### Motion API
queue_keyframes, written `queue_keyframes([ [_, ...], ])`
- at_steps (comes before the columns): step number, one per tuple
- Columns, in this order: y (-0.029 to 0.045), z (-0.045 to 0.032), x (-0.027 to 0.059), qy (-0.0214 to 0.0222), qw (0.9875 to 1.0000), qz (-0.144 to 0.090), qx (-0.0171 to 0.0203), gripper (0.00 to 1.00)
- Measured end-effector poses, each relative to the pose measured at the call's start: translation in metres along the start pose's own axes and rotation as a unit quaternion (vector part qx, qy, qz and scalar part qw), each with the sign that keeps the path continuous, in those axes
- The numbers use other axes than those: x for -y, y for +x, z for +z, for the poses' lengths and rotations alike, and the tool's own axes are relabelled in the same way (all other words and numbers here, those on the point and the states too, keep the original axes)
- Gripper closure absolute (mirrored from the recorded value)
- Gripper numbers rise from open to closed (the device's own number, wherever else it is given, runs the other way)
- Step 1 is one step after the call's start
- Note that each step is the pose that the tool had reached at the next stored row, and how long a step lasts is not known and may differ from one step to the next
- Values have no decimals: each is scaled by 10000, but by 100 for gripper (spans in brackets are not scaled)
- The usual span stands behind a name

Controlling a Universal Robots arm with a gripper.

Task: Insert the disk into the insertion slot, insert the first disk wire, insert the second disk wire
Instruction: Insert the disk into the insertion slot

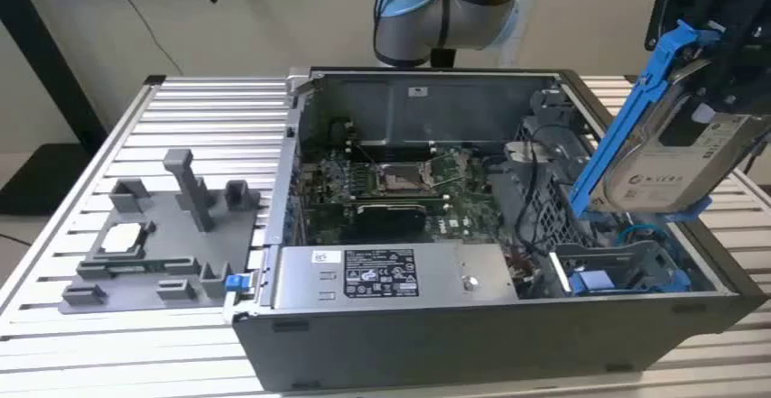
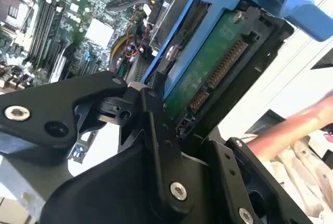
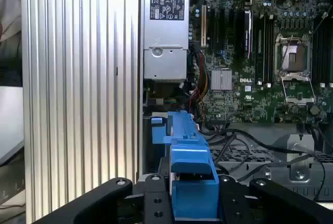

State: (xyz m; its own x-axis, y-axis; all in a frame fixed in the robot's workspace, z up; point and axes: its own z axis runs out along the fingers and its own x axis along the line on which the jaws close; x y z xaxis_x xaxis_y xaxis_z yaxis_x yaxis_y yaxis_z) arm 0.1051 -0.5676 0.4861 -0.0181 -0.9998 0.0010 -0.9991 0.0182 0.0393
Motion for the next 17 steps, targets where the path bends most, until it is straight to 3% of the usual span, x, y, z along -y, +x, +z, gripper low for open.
queue_keyframes([
  [17, 0, 28, 6, 0, 10000, 0, 3, 100],
])
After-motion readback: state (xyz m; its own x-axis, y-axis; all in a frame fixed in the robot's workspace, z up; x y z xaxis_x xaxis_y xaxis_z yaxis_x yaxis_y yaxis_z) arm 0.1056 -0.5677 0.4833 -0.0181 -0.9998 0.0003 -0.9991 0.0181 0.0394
